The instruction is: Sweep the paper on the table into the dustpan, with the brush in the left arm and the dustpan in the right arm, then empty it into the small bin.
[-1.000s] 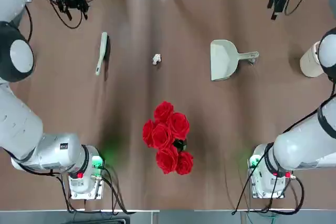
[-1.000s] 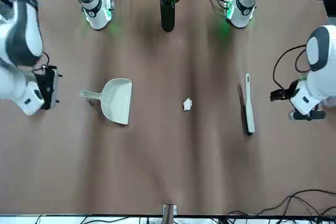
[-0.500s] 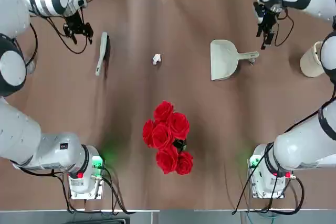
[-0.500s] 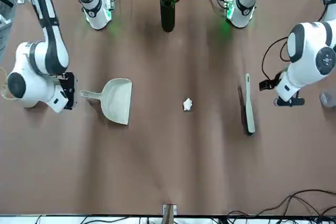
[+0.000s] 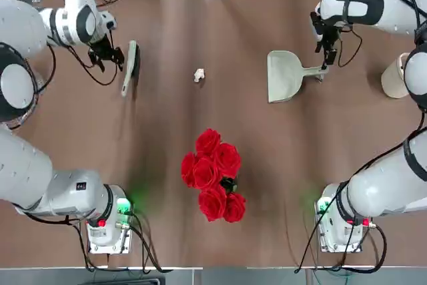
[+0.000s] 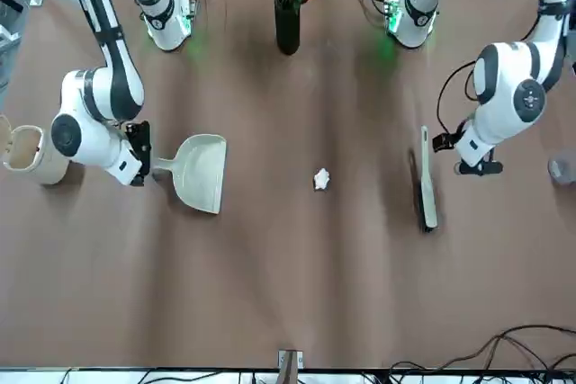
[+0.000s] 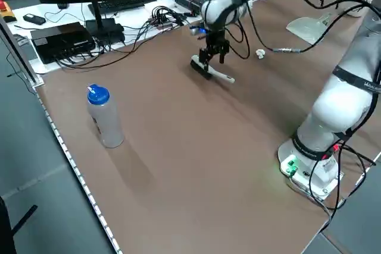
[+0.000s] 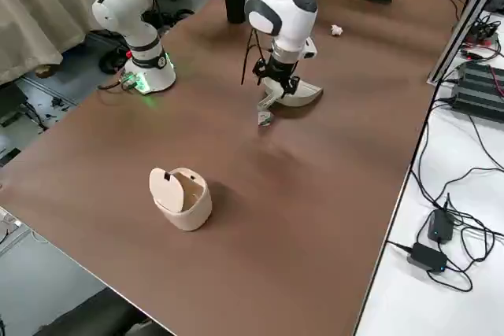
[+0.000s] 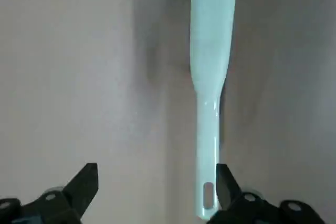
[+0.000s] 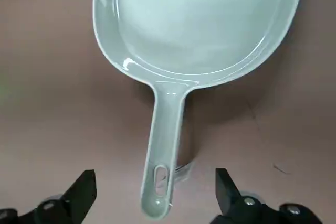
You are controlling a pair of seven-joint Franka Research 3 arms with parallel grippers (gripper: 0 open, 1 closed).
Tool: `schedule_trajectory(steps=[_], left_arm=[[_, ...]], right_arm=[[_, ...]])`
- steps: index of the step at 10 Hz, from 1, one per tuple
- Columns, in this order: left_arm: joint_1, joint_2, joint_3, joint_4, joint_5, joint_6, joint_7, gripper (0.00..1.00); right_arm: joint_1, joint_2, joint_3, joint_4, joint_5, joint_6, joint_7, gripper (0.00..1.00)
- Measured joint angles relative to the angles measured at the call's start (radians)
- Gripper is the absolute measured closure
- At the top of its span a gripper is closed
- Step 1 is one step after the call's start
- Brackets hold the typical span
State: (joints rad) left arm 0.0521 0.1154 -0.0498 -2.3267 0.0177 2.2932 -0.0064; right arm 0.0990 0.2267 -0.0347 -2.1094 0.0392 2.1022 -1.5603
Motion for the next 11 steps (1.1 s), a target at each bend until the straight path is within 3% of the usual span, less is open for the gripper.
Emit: schedule_trajectory(steps=[4, 8, 9, 10, 11], left_arm=[[-0.013, 0.033, -0.002, -0.046, 0.000, 0.071, -0.050, 0.01], [-0.017, 0.037, -0.031, -0.047, 0.000, 0.078, -0.087, 0.05], [-0.017, 0.043, -0.045, -0.047, 0.000, 0.081, -0.102, 0.06], [-0.018, 0.049, -0.052, -0.047, 0.000, 0.084, -0.111, 0.07], [-0.019, 0.053, -0.054, -0.048, 0.000, 0.086, -0.113, 0.10]], right_arm=[[-0.010, 0.017, -0.005, -0.076, 0.000, 0.142, 0.000, 0.00], [-0.019, 0.054, -0.008, -0.091, 0.000, 0.203, 0.000, 0.03], [-0.019, 0.060, -0.008, -0.095, 0.000, 0.214, 0.001, 0.11], [-0.019, 0.062, -0.008, -0.097, 0.000, 0.217, 0.001, 0.30], [-0.019, 0.062, -0.007, -0.097, 0.000, 0.217, 0.002, 0.41]])
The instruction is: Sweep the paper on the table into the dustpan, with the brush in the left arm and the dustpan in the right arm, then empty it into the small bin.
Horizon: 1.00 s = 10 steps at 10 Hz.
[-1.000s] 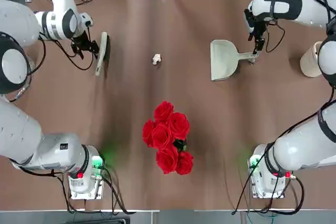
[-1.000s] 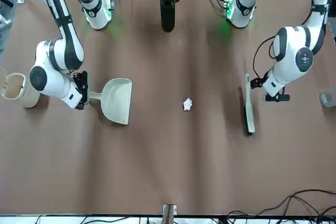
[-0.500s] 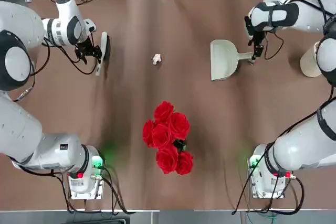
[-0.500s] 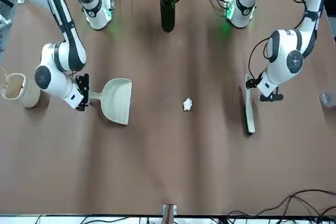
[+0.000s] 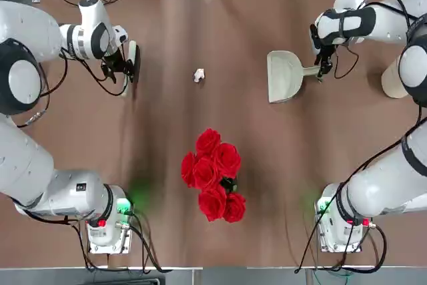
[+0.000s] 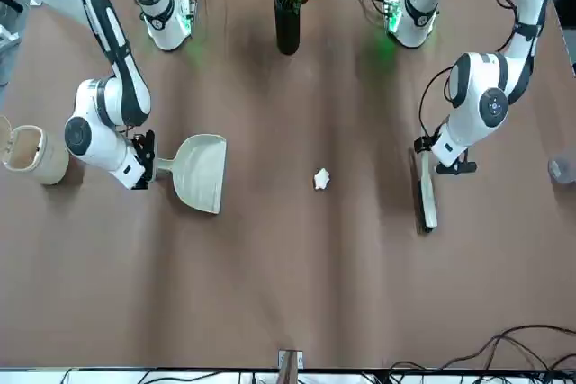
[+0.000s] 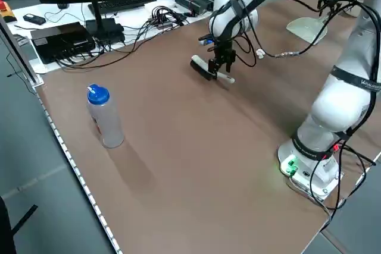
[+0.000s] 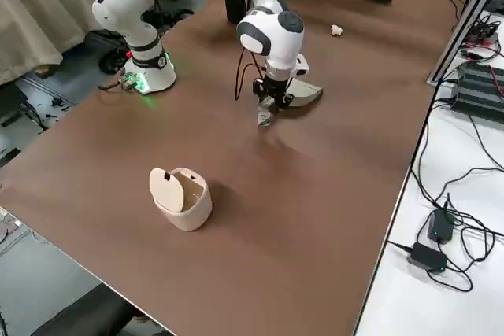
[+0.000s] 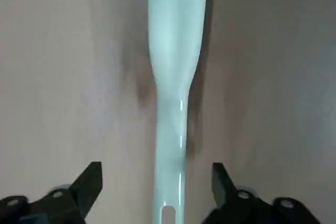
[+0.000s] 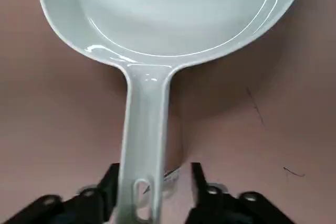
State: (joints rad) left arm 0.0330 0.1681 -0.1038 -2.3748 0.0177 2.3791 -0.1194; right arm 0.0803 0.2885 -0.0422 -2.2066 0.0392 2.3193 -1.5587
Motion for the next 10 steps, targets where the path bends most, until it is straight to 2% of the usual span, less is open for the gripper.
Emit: schedule_trajectory(steps=[1, 2, 3, 4, 7, 8, 10], left_arm=[[0.000, 0.003, -0.004, -0.001, 0.000, 0.000, 0.000, 0.13], [0.000, 0.009, -0.006, -0.002, 0.000, 0.000, 0.000, 0.22], [0.000, 0.013, -0.007, -0.002, 0.000, 0.001, 0.000, 0.26], [0.000, 0.017, -0.007, -0.002, 0.000, 0.001, 0.000, 0.37], [0.000, 0.023, -0.007, -0.003, 0.007, 0.002, 0.000, 0.40], [0.000, 0.024, -0.007, -0.003, 0.009, 0.002, 0.000, 0.45], [0.000, 0.032, -0.007, -0.004, 0.011, 0.002, 0.000, 0.48]], right_arm=[[0.001, 0.000, 0.001, 0.000, 0.000, 0.000, 0.000, 0.45], [0.002, 0.000, 0.002, 0.000, 0.000, 0.001, 0.000, 0.54], [0.003, 0.000, 0.002, 0.000, 0.000, 0.001, 0.000, 0.59], [0.003, 0.000, 0.002, 0.000, 0.000, 0.003, 0.002, 0.67], [0.016, 0.000, 0.003, 0.000, 0.000, 0.003, 0.027, 0.67], [0.028, 0.000, 0.004, 0.000, 0.000, 0.003, 0.057, 0.67], [0.080, 0.000, 0.007, 0.001, 0.000, 0.003, 0.136, 0.67]])
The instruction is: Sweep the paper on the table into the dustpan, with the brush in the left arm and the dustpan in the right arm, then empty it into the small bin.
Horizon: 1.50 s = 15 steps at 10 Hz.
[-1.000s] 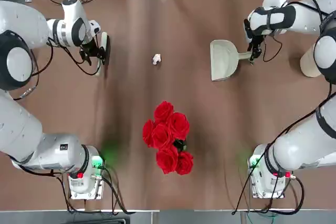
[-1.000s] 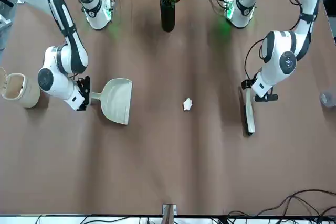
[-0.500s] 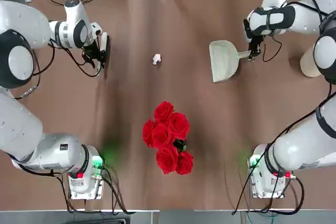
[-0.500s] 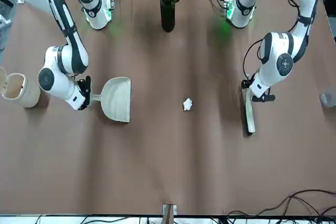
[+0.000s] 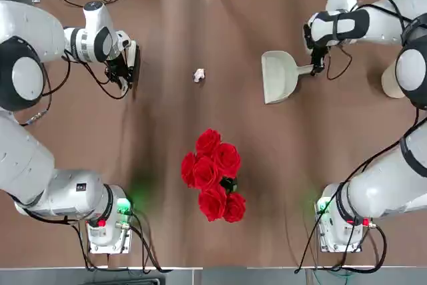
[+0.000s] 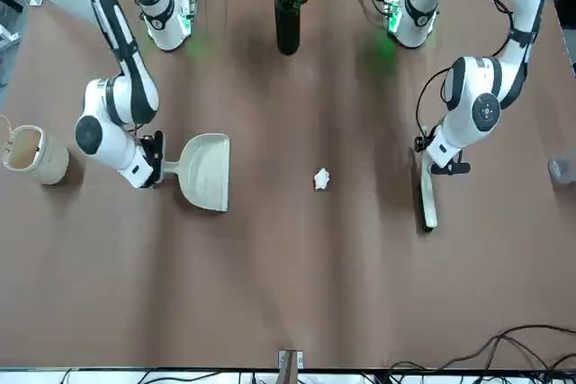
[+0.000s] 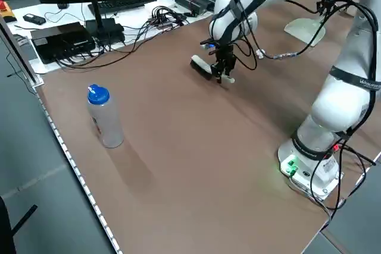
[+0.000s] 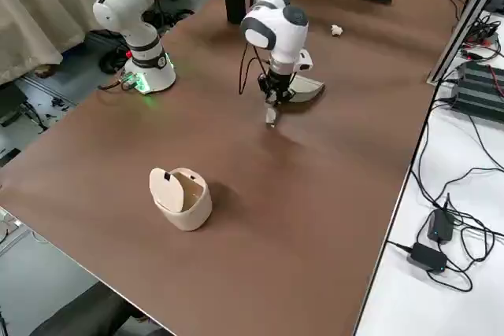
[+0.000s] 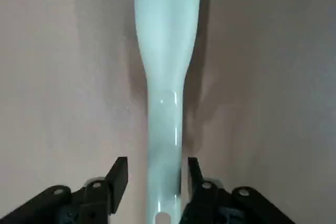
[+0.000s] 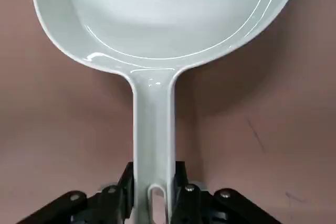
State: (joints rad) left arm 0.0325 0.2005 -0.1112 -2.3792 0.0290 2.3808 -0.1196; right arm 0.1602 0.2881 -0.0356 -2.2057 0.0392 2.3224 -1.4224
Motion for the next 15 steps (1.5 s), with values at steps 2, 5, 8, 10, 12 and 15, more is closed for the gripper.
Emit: schedule_trajectory(steps=[2, 5, 8, 10, 12, 15], left_arm=[[0.000, 0.002, 0.000, 0.000, 0.000, 0.000, 0.000, 0.61], [-0.001, 0.001, -0.005, 0.005, 0.002, -0.004, 0.001, 0.74], [-0.001, -0.031, -0.039, 0.025, 0.003, -0.042, 0.001, 0.74], [-0.001, -0.060, -0.092, 0.045, 0.003, -0.074, -0.041, 0.74], [-0.005, -0.056, -0.166, 0.079, 0.003, -0.080, -0.106, 0.74], [-0.020, -0.024, -0.288, 0.103, 0.003, -0.085, -0.192, 0.74]], right_arm=[[0.057, 0.000, 0.002, 0.006, 0.000, -0.001, 0.071, 0.67], [0.123, -0.001, 0.003, 0.014, 0.000, -0.012, 0.166, 0.67], [0.204, -0.001, 0.003, 0.026, 0.000, -0.013, 0.271, 0.67], [0.259, -0.001, 0.004, 0.043, 0.000, -0.014, 0.339, 0.67], [0.295, -0.001, 0.005, 0.055, 0.000, -0.014, 0.397, 0.67], [0.336, 0.010, 0.004, 0.071, 0.000, -0.015, 0.472, 0.67]])
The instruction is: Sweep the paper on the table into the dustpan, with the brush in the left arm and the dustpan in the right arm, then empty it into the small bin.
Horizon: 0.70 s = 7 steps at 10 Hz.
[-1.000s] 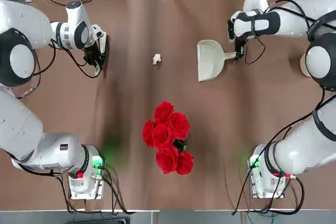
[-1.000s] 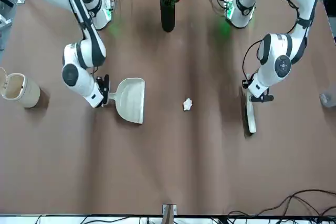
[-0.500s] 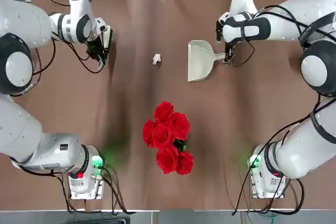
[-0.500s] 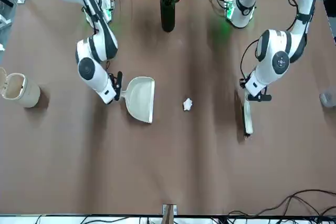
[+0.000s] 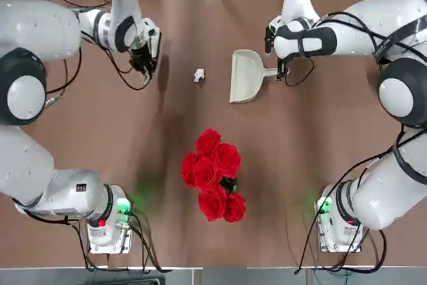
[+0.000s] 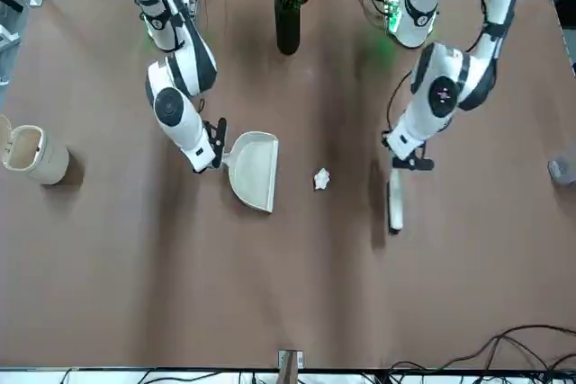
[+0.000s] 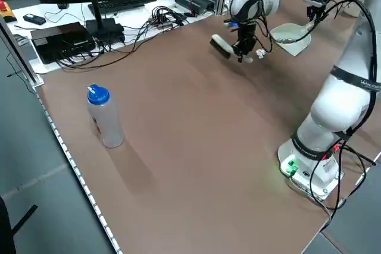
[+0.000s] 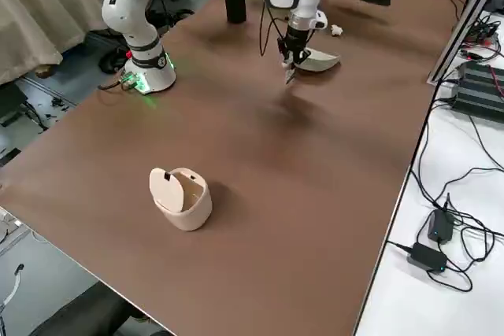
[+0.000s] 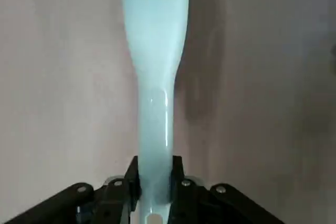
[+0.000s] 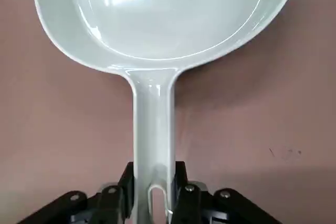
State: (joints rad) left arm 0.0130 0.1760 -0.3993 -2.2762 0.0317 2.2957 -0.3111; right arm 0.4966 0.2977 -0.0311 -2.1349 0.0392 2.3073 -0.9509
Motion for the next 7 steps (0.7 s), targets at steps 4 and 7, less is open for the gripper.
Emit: schedule_trajectory(steps=[4, 7], left_arm=[[-0.188, 0.125, -0.023, 0.099, 0.000, 0.000, -0.221, 0.74], [-0.238, 0.216, -0.023, 0.215, 0.000, -0.055, -0.248, 0.74]], right_arm=[[0.053, 0.055, 0.000, 0.055, 0.000, -0.003, 0.077, 0.67], [0.088, 0.089, 0.000, 0.094, 0.000, -0.004, 0.134, 0.67]])
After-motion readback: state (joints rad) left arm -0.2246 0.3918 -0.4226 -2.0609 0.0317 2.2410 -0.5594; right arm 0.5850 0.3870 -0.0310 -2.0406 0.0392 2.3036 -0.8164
